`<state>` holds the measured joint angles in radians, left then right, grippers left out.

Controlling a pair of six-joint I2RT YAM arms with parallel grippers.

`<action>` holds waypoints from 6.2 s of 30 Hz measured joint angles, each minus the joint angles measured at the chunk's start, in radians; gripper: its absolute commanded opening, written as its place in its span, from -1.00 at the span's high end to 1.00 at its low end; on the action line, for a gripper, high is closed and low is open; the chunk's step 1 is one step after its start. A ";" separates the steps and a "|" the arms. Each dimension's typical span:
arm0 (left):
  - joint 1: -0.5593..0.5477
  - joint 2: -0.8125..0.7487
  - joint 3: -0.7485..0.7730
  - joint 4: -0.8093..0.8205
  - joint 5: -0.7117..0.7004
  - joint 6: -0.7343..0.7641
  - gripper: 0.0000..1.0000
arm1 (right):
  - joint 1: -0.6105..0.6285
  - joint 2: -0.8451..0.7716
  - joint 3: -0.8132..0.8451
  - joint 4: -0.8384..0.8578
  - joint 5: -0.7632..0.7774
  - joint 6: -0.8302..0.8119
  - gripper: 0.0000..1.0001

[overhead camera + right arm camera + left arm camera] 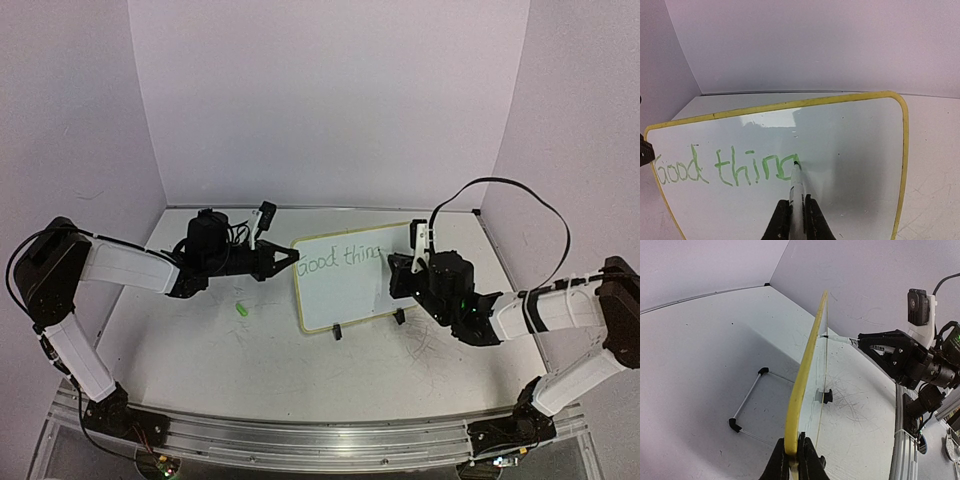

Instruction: Write a sentence on the whiteboard

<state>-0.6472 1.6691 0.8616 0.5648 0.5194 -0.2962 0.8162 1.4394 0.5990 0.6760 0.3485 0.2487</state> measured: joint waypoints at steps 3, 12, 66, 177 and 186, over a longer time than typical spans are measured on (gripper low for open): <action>0.000 0.000 0.000 0.000 0.000 0.000 1.00 | 0.004 -0.003 -0.008 -0.007 -0.002 0.013 1.00; 0.000 0.000 0.000 0.000 0.000 0.000 1.00 | 0.020 -0.004 -0.024 -0.020 -0.003 0.040 1.00; -0.001 0.000 0.000 0.002 0.007 0.013 1.00 | -0.044 -0.080 -0.036 0.009 -0.045 -0.043 1.00; -0.002 -0.002 0.000 -0.006 0.002 0.012 1.00 | -0.002 -0.336 -0.123 -0.079 -0.019 -0.037 1.00; -0.002 -0.002 0.000 -0.006 0.002 0.011 1.00 | -0.039 -0.423 -0.149 -0.086 -0.023 -0.129 1.00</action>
<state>-0.6491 1.6672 0.8616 0.5583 0.5219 -0.2848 0.7770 1.0168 0.4497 0.5905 0.3251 0.1195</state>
